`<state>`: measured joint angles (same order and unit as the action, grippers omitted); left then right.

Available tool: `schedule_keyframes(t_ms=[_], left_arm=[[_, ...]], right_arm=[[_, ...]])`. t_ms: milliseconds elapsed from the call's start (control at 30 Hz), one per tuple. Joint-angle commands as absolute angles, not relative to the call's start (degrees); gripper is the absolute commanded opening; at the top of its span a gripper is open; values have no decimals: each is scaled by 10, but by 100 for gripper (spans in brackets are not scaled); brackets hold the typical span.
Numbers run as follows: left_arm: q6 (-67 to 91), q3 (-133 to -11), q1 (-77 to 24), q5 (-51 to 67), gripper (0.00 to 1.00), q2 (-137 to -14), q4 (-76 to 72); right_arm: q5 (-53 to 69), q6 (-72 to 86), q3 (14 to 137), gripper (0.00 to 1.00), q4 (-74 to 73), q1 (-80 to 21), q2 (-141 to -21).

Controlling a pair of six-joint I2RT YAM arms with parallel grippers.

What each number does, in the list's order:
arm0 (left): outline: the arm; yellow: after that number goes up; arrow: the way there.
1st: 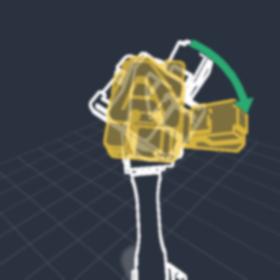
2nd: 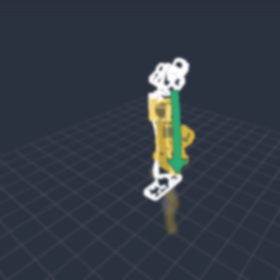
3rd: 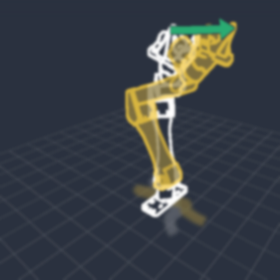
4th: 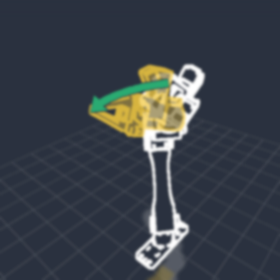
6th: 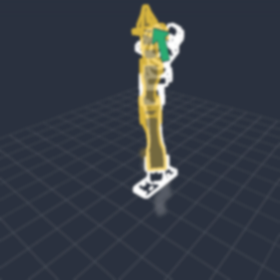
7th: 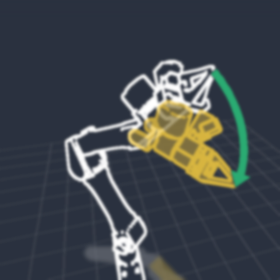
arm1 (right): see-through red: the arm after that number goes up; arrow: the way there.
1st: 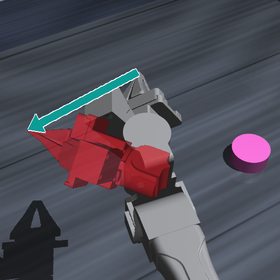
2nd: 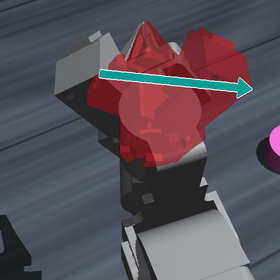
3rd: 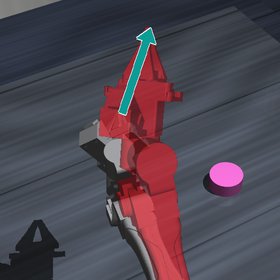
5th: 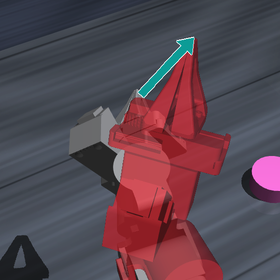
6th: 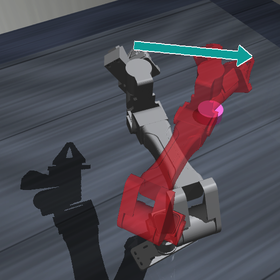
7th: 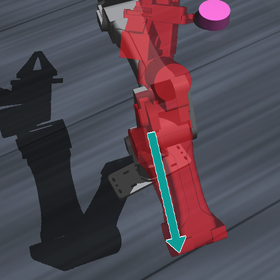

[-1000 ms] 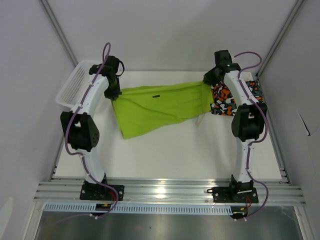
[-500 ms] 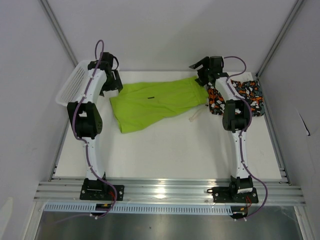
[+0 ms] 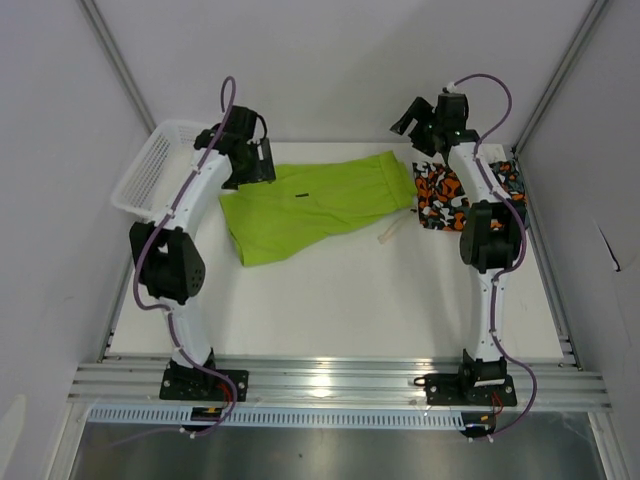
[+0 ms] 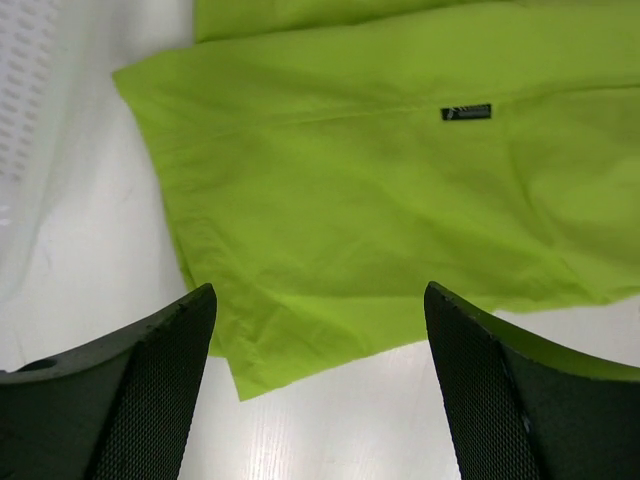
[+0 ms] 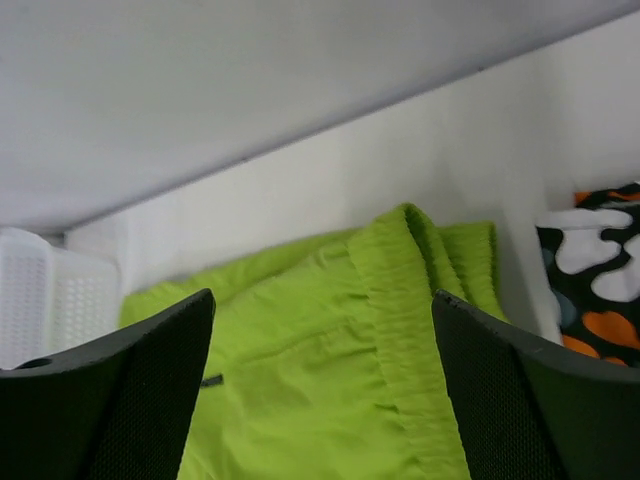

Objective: Fold and stack the shorts
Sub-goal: Fold the shorts

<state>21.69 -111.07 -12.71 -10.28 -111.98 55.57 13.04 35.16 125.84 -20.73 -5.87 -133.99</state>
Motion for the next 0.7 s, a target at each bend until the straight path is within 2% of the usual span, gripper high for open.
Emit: schedule_keyframes(t_ms=[0,100,233,467,533,633,667], left_arm=[[241,-1048,-133,-70,86,-1059,493],[242,-977,-133,-72,85,-1021,461],[243,-945,-133,-75,86,-997,455],[247,-922,-142,-57,85,-965,450],[248,-914,-147,-54,85,-960,449],[248,-897,-157,-52,85,-952,447],[248,-894,-162,-51,85,-950,444]], right_arm=[[127,239,1342,91,-328,-59,-1366],[124,204,1389,96,-379,-65,-1419],[98,175,1374,99,-388,-78,-1435],[103,143,1407,97,-450,-101,-1475],[93,124,1403,93,-476,-110,-1474],[64,103,1371,77,-501,-130,-1453],[57,103,1327,66,-493,-134,-1441]])
